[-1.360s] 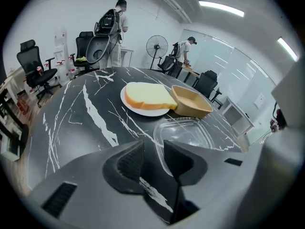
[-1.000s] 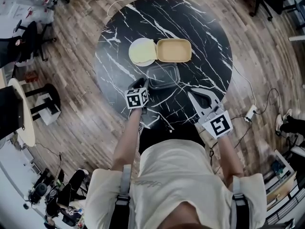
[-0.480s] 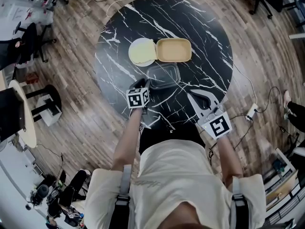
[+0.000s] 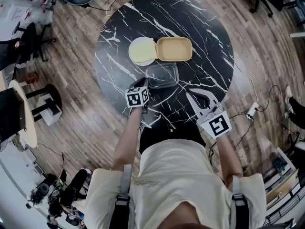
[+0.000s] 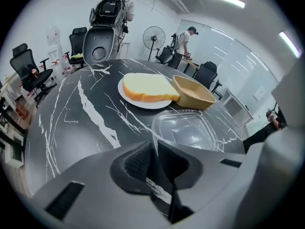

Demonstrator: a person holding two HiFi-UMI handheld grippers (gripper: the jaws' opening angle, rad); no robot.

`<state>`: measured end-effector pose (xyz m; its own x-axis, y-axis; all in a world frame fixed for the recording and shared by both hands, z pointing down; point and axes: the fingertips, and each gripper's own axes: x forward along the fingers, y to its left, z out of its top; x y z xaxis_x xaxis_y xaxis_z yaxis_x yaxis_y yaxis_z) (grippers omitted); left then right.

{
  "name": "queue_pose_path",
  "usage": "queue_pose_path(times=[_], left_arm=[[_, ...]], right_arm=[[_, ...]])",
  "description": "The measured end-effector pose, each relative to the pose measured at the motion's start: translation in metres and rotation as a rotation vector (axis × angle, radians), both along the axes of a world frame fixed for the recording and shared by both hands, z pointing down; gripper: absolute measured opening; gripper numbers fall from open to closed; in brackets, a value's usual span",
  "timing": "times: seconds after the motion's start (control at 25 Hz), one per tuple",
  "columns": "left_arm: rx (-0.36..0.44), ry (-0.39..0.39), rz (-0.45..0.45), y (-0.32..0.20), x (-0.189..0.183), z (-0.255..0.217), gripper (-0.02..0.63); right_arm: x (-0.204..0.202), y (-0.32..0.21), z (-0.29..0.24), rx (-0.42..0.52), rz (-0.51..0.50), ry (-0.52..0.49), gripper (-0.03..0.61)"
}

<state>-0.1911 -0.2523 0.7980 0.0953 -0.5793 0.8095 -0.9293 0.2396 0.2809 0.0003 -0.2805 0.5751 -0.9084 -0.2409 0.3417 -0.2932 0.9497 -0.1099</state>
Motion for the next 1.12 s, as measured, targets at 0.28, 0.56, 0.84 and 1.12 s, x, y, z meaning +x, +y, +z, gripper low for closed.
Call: queue_pose_path(times=[0.28, 0.56, 0.84, 1.12], left_arm=[[-0.017, 0.063, -0.025, -0.001, 0.003, 0.000, 0.026], [-0.003, 0.109, -0.038, -0.004, 0.002, 0.001, 0.020], [0.059, 0.055, 0.040, -0.011, 0.012, -0.013, 0.017], [0.180, -0.049, 0.088, -0.012, 0.009, -0.063, 0.017]], right_arm=[[0.001, 0.002, -0.003, 0.010, -0.003, -0.003, 0.006], [0.000, 0.005, -0.001, 0.002, -0.008, 0.006, 0.006], [0.000, 0.006, -0.003, 0.006, 0.003, 0.003, 0.006], [-0.011, 0.015, -0.008, 0.017, -0.013, -0.007, 0.006]])
